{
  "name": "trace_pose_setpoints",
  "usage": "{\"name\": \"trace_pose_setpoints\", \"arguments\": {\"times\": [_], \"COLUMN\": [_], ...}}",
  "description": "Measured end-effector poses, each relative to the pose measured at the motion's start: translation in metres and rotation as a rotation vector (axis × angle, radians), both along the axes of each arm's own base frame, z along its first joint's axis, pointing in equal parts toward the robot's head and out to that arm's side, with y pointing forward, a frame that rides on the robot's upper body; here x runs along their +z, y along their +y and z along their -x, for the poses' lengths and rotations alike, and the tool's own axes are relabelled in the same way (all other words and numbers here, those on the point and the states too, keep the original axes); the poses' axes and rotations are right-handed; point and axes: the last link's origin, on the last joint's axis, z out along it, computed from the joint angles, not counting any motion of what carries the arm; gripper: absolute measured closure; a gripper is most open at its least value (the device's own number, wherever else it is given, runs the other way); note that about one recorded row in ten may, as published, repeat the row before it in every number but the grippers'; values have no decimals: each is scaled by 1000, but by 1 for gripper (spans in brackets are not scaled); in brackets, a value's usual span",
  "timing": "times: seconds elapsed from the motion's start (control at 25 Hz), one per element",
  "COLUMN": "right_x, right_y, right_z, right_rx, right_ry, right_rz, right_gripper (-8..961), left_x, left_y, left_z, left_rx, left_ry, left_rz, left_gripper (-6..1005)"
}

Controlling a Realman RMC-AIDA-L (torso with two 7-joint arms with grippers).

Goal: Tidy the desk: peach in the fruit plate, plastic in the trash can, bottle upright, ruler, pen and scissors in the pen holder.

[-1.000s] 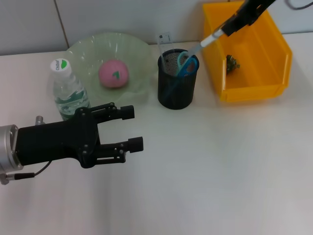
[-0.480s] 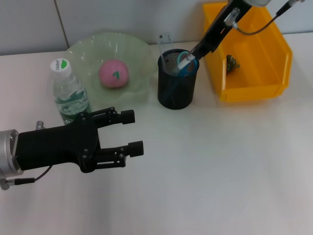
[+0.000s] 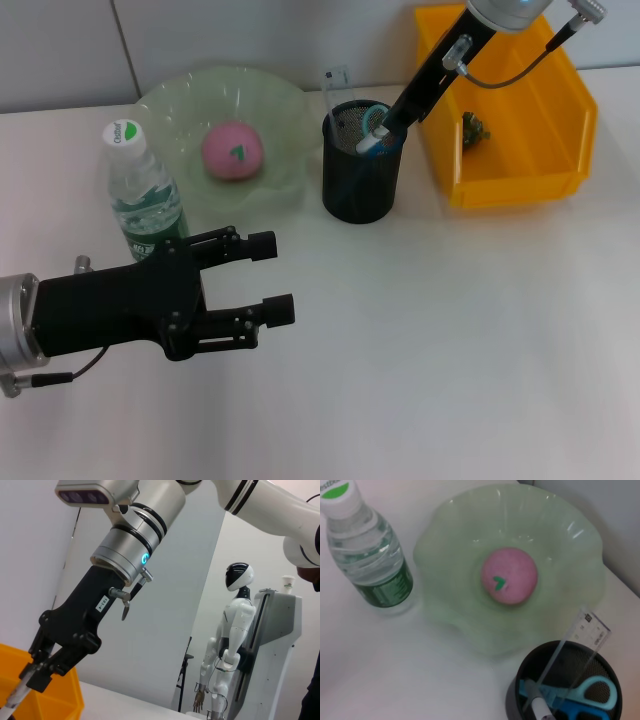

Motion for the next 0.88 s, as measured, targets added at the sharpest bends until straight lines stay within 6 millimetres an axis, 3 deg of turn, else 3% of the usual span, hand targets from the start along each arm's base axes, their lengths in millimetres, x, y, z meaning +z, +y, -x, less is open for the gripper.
{"name": "trace_pose_setpoints", "arguments": {"times": [0.28, 0.64, 0.84, 0.88], "right_x": [4, 4, 19, 28], "right_y": [5, 2, -11, -20], "right_z": [-1, 5, 8, 5], "right_rx": [-14, 28, 96, 114], "right_ry": [11, 30, 111, 195], "right_rz": [-58, -91, -174, -204], "right_gripper": [644, 426, 248, 210], "left_x": [1, 1, 1, 1], "left_y": [0, -1, -2, -2], "left_z": [-1, -1, -1, -1], "left_rx": [-4, -10, -13, -13], "left_ry": [-5, -10, -6, -5], "left_rz": [2, 7, 11, 12], "left_gripper": [199, 199, 199, 199]}}
